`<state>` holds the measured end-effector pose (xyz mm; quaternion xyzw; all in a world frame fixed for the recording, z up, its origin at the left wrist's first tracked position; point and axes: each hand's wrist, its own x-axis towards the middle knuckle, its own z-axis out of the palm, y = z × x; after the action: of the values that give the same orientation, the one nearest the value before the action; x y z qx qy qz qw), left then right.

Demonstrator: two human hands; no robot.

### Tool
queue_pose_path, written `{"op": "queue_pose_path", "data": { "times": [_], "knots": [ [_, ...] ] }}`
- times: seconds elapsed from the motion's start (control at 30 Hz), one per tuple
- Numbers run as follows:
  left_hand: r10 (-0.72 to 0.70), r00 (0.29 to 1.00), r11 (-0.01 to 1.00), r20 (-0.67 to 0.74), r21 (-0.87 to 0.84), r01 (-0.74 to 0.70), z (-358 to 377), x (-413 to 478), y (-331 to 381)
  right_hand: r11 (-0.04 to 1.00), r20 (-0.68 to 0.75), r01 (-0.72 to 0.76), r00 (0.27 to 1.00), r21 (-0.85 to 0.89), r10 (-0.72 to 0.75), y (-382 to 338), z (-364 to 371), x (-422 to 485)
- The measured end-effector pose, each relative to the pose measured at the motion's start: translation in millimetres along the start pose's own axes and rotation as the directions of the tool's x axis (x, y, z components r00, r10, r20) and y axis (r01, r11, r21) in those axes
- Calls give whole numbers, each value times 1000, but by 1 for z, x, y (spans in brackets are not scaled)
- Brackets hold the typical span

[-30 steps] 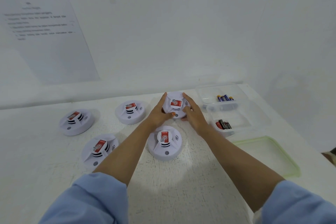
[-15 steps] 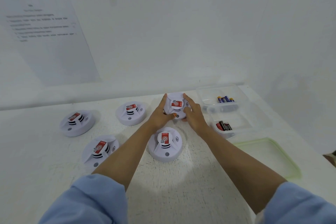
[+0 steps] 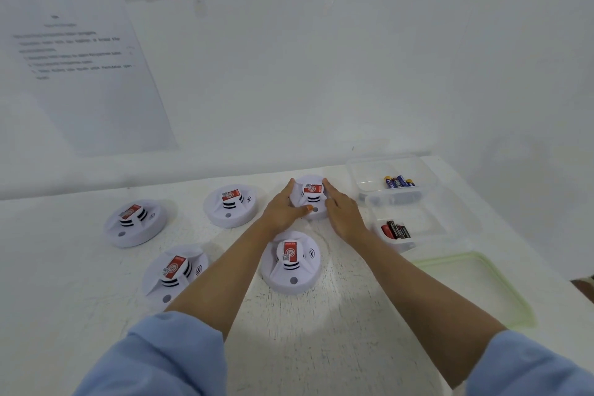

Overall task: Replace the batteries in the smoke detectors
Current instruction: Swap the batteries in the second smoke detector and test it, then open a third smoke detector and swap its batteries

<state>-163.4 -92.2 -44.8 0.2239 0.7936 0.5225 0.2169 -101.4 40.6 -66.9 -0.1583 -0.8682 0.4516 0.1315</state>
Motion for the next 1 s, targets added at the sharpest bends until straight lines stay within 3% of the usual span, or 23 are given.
{"op": "queue_pose_path", "data": {
  "times": [0.2,0.3,0.43,0.5,0.57,0.67,0.77,1.0],
  "knots": [
    [-37,999,995,-27,96,39,2,5,-3,984,98,18,995,-177,-1,7,1,7],
    [5,998,991,-70,133,4,1,5,-3,988,70,-5,997,-154,16,2,1,2],
    [135,935,989,-328,95,-110,-26,-3,7,995,-97,57,993,-82,-64,-31,1,-11],
    [203,881,978,-428,124,-165,-52,-13,10,985,-66,161,984,-56,-165,-56,5,-13],
    [202,870,978,-450,144,-152,-80,-22,5,980,65,196,978,37,-198,-79,15,-13],
    [71,909,994,-411,104,-31,-114,-35,-14,981,251,168,949,100,-189,-103,33,-6],
    [-14,960,990,-278,130,52,-132,-45,-30,991,387,131,913,17,-127,-109,56,6],
    [-74,991,967,-107,234,97,-145,-33,-53,995,436,20,900,-94,23,-107,82,22]
  ]
}}
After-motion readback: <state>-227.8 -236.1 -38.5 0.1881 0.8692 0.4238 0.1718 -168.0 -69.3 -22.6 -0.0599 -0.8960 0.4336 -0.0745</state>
